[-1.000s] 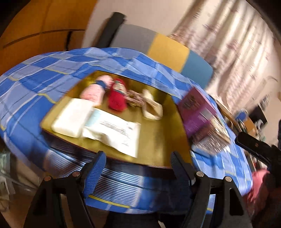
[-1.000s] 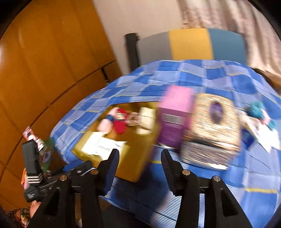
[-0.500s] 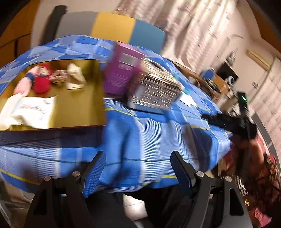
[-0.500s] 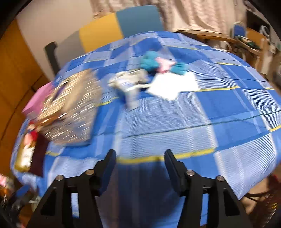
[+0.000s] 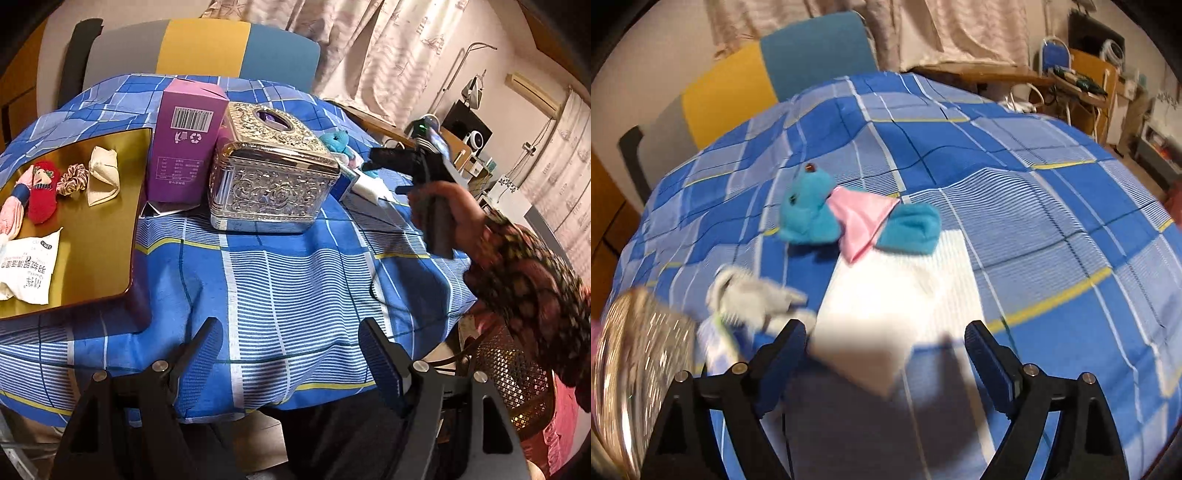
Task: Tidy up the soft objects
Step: 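Grasp the white paper towel with the right tool and lift it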
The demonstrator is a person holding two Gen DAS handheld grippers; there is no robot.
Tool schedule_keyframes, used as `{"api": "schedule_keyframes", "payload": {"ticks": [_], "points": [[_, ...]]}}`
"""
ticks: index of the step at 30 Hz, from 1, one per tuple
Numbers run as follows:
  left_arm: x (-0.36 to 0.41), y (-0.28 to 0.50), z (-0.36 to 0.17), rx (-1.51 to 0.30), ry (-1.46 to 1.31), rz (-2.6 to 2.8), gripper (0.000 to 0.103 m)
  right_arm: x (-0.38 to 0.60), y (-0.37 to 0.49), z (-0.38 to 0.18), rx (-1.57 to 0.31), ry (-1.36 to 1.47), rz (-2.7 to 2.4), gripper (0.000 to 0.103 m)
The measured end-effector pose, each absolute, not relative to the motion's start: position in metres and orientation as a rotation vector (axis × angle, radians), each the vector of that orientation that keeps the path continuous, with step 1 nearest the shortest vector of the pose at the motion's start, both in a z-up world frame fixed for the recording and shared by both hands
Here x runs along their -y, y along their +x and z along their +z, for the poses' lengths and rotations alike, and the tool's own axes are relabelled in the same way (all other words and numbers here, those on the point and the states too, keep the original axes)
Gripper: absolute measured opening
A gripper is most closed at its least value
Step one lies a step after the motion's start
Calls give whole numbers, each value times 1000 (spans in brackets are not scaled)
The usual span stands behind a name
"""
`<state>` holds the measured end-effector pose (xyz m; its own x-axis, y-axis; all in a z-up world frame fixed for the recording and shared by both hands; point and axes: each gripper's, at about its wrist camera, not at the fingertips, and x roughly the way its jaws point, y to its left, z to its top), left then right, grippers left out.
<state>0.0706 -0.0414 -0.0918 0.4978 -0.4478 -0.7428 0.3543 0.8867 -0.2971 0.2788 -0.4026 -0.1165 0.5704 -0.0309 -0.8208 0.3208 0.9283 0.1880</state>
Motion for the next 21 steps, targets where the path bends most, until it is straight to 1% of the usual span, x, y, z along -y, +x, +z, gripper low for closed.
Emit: {"api": "schedule_keyframes", "payload": {"ticks": [4, 7, 8, 9, 10, 11, 12, 13, 14, 16, 21], "points": [[46, 78, -91, -943, -106, -483, 76, 406, 309, -133, -987, 391, -226, 89], [52, 83, -91, -952, -102, -489, 76, 400, 322, -142, -1016, 331, -248, 89], [54, 84, -91, -954, -103, -493, 76, 397, 323, -143, -1017, 294, -248, 85], [57, 86, -91, -956, -101, -497, 76, 393, 323, -144, -1029, 244, -248, 81], [60, 88, -91, -958, -96, -500, 76, 388, 323, -145, -1038, 177, -254, 69], [64, 91, -91, -959, -93, -505, 76, 385, 321, -144, -1031, 133, -242, 55], [68, 93, -89, -955, -93, -514, 76, 385, 319, -143, -1023, 129, -211, 47], [72, 96, -88, -954, -92, -520, 76, 386, 316, -141, -1022, 122, -193, 29], [77, 98, -86, -953, -90, -524, 76, 387, 312, -139, -1024, 119, -175, 16], [87, 103, -82, -948, -91, -542, 76, 392, 304, -136, -1031, 143, -136, 12], [116, 113, -66, -921, -84, -594, 76, 416, 269, -133, -1041, 262, -75, 10]]}}
